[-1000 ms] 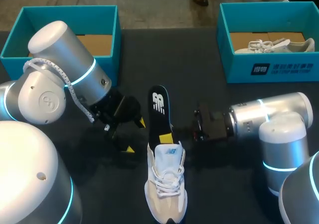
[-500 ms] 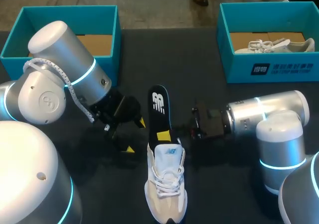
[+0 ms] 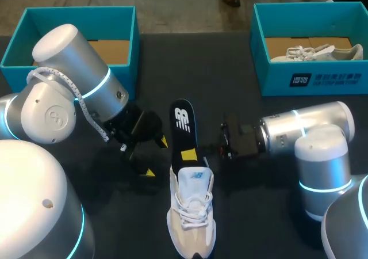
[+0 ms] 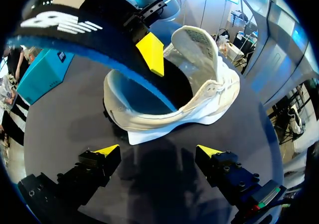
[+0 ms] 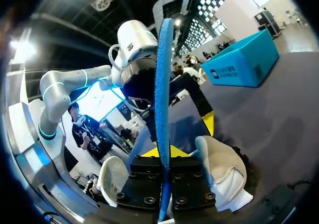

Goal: Take the shoe out of the shoebox, open the shoe tongue, remove and reinsert the insole, then place the shoe into the shoebox

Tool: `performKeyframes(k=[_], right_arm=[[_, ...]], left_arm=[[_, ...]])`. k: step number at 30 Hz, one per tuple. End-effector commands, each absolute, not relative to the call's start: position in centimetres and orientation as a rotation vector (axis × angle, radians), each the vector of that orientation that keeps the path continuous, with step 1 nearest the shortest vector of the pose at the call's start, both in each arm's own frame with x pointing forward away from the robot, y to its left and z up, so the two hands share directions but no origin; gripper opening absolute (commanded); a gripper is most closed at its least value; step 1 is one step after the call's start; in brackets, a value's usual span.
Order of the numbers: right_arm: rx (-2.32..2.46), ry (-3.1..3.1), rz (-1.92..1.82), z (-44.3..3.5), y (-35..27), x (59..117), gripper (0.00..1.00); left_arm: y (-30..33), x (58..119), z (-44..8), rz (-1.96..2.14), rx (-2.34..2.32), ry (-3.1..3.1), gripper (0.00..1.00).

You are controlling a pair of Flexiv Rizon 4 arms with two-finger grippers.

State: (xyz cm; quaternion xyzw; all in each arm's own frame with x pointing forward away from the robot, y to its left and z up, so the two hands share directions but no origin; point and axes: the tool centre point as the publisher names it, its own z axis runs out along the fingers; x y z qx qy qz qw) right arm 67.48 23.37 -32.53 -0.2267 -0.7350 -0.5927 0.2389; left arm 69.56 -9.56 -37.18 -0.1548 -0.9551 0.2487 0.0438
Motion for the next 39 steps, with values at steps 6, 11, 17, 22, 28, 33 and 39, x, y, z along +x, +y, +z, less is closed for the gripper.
performKeyframes(k=[6,11,17,22,28,33,39], right_arm=[[-0.663,-1.994,-1.580,-33.9,22.8,66.4,0.00],[-0.675,-1.987,-1.571,-34.1,22.6,65.6,0.00],[-0.688,-1.970,-1.548,-34.6,22.7,64.8,0.00],[-0.682,-1.967,-1.545,-34.6,22.9,64.6,0.00],[-0.666,-1.975,-1.555,-34.0,23.2,64.9,0.00],[-0.654,-1.985,-1.569,-33.4,23.3,65.2,0.28],[-0.643,-1.998,-1.586,-32.7,23.6,65.5,0.29]], left_arm=[[-9.6,69.5,-37.2,0.757,-0.473,-2.922,1.00],[-9.6,69.5,-37.2,0.757,-0.473,-2.922,1.00],[-9.6,69.5,-37.2,0.757,-0.473,-2.922,1.00],[-9.6,69.5,-37.2,0.757,-0.473,-2.922,1.00],[-9.6,69.5,-37.2,0.757,-0.473,-2.922,1.00],[-9.6,69.5,-37.2,0.757,-0.473,-2.922,1.00],[-9.6,69.5,-37.2,0.757,-0.473,-2.922,1.00]])
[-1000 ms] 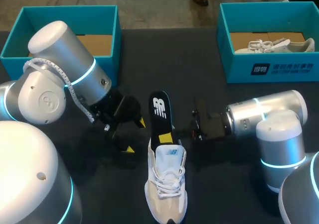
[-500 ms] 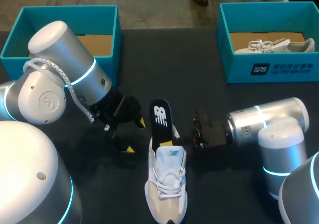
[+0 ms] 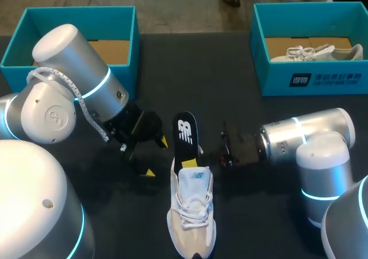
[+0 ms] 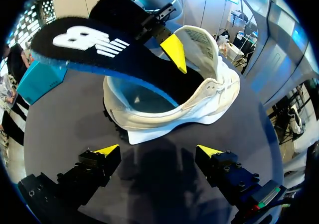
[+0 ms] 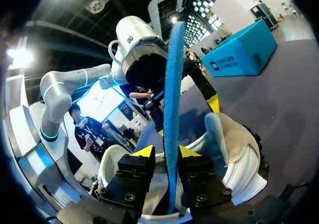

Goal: Take the shoe out of the shoebox, open the shoe tongue, remove and reinsert the insole, then place the shoe into the shoebox

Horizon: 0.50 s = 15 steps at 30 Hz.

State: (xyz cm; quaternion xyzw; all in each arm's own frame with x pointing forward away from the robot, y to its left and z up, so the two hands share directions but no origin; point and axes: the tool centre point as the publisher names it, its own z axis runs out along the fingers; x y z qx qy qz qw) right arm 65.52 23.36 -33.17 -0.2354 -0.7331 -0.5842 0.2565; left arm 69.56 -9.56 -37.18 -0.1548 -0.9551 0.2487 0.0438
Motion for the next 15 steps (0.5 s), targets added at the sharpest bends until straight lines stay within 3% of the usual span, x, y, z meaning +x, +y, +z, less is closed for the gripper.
performKeyframes(k=[1,13,15], right_arm=[[-0.641,-2.000,-1.588,-32.6,23.6,65.6,0.29],[-0.632,-2.004,-1.620,-32.0,24.1,66.6,0.23],[-0.635,-2.004,-1.627,-32.0,24.2,66.7,0.16]], left_arm=[[-9.6,69.5,-37.2,0.757,-0.473,-2.922,1.00],[-9.6,69.5,-37.2,0.757,-0.473,-2.922,1.00],[-9.6,69.5,-37.2,0.757,-0.473,-2.922,1.00]])
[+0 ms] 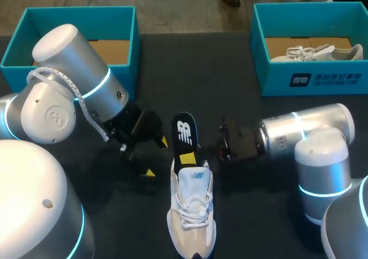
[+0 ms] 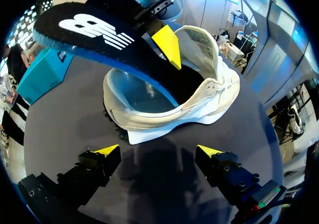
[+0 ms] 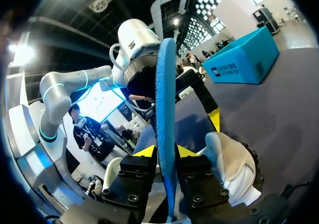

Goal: Take the shoe out of the shoebox, open the shoe tongue, remove and reinsert the insole, then place the shoe into the shoebox

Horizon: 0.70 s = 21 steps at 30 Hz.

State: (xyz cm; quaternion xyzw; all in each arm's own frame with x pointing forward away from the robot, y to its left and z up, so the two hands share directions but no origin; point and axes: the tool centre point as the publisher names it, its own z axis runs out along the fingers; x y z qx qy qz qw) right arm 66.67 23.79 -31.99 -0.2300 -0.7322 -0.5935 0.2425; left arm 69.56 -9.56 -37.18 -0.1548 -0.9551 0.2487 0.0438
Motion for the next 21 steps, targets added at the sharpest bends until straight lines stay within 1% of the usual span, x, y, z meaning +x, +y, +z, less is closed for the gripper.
performKeyframes(k=[1,9,21], right_arm=[[-0.643,-2.004,-1.635,-32.0,24.2,66.8,0.00],[-0.668,-1.979,-1.614,-33.1,24.2,66.8,0.00],[-0.684,-1.960,-1.550,-34.2,23.7,64.9,0.00]], left_arm=[[-9.6,69.5,-37.2,0.757,-0.473,-2.922,1.00],[-9.6,69.5,-37.2,0.757,-0.473,-2.922,1.00],[-9.6,69.5,-37.2,0.757,-0.473,-2.922,1.00]])
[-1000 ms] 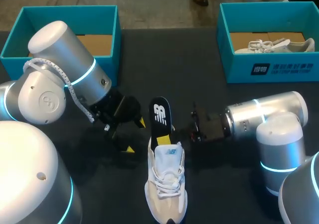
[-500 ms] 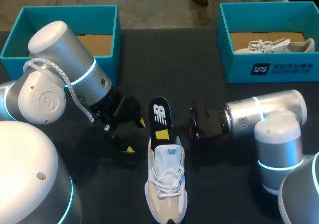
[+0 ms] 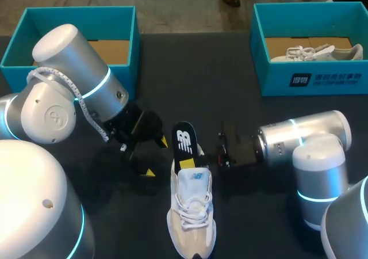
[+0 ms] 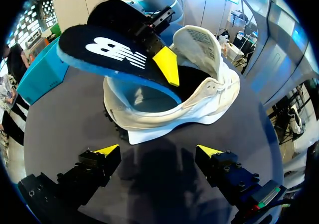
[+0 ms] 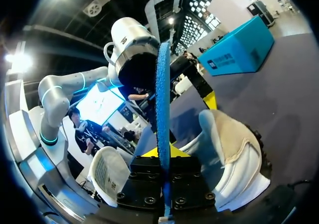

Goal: Take the shoe out of the shoebox, open the shoe tongue, remove and reinsert the insole, then place the shoe into the shoebox

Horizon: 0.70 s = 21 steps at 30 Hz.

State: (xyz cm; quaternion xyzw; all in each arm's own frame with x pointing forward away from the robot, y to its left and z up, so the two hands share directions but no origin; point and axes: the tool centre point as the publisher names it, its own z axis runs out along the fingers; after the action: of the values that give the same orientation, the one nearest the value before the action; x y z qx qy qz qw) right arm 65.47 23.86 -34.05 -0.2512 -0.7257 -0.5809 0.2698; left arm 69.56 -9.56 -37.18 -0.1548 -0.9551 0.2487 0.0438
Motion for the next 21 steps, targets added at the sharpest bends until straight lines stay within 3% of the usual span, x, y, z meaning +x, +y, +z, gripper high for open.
performKeyframes(k=[1,12,14,17,21], right_arm=[[-0.687,-1.957,-1.546,-34.3,23.7,64.8,0.00],[-0.681,-1.941,-1.564,-34.3,23.4,64.6,0.00],[-0.670,-1.951,-1.580,-33.8,23.4,64.8,0.18],[-0.653,-1.965,-1.597,-33.1,23.5,65.2,0.32],[-0.636,-1.977,-1.606,-32.5,23.7,65.8,0.33]], left_arm=[[-9.6,69.5,-37.2,0.757,-0.473,-2.922,1.00],[-9.6,69.5,-37.2,0.757,-0.473,-2.922,1.00],[-9.6,69.5,-37.2,0.757,-0.473,-2.922,1.00],[-9.6,69.5,-37.2,0.757,-0.473,-2.922,1.00],[-9.6,69.5,-37.2,0.757,-0.473,-2.922,1.00]])
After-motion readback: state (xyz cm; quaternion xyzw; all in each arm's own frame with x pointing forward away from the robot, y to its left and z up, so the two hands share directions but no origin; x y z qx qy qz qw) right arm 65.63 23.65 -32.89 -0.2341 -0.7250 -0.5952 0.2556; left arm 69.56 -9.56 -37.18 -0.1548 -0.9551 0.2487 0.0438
